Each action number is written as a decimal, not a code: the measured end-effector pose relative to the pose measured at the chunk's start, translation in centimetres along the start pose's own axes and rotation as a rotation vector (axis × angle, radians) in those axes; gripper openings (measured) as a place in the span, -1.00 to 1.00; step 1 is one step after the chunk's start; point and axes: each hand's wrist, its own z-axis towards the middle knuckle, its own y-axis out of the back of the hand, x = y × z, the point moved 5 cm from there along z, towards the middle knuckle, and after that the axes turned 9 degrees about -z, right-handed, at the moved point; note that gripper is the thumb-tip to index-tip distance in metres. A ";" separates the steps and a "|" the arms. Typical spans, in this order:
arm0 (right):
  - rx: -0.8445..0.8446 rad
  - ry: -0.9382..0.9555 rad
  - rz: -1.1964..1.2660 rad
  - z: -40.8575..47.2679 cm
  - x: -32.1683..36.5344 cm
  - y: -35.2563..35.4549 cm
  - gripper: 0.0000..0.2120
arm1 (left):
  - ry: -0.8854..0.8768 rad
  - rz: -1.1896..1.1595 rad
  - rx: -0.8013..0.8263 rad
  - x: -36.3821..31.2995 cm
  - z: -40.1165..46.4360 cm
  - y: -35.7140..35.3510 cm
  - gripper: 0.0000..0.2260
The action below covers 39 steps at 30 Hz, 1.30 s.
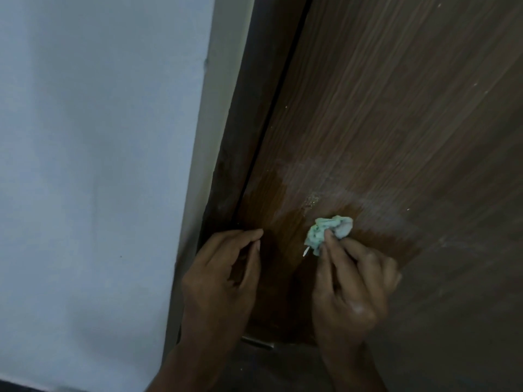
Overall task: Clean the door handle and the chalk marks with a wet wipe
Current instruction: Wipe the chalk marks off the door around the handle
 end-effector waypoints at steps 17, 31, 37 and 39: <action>0.031 0.110 0.053 3.1 5.1 -1.5 -0.80 | 0.076 -0.018 0.026 0.0 0.4 -0.5 -0.71; 0.003 0.097 0.054 4.2 6.7 -1.5 -0.81 | 0.068 -0.007 0.000 -0.2 -0.2 0.3 -0.64; -0.060 0.028 0.076 4.3 5.6 -1.2 -0.80 | 0.054 0.025 -0.021 -0.4 -0.3 0.7 -0.69; -0.081 -0.073 0.077 3.8 4.2 -0.6 -0.81 | 0.076 0.028 -0.015 0.0 -0.7 1.0 -0.68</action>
